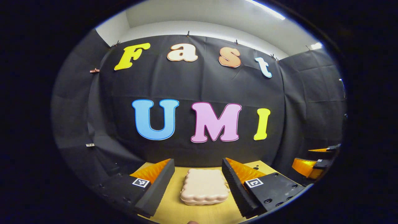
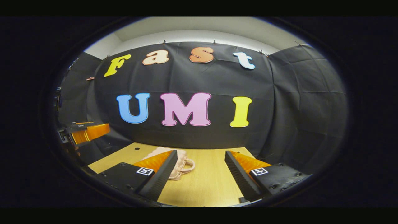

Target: First open the suitcase, pack the skin care products into it, and then close the suitcase.

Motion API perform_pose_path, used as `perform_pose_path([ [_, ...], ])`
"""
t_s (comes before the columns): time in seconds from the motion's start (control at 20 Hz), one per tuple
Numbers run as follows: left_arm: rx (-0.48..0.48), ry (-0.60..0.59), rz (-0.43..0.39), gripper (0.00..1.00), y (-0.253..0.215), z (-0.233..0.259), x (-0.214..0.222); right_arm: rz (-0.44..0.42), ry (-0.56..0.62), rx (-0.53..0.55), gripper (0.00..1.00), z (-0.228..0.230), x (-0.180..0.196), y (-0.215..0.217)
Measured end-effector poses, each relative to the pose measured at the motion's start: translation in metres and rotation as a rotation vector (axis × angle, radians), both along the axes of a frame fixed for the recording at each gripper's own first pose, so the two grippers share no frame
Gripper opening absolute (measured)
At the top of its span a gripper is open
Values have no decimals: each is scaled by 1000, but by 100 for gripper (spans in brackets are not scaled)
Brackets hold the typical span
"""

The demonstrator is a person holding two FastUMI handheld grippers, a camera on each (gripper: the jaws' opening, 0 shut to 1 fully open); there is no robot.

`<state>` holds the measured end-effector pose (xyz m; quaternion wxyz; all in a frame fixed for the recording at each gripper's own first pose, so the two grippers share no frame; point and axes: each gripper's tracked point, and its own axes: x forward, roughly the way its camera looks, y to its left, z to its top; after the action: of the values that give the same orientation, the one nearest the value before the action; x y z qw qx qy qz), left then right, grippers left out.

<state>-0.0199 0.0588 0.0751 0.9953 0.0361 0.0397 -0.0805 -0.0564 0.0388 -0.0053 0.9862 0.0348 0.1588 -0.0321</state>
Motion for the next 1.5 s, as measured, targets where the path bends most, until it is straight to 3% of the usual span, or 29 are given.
perform_pose_path([
  [0.3, -7, 33, 95, 96, 4, -18, 0, 109, 33, 43, 97, -16, 6, 10],
  [0.75, 68, 40, 132, 96, -4, -27, 4, 93, 15, 83, 97, -15, 15, -9],
  [1.5, 58, 45, 173, 96, -16, -51, 10, 101, 24, 82, 97, -22, 21, -19],
])
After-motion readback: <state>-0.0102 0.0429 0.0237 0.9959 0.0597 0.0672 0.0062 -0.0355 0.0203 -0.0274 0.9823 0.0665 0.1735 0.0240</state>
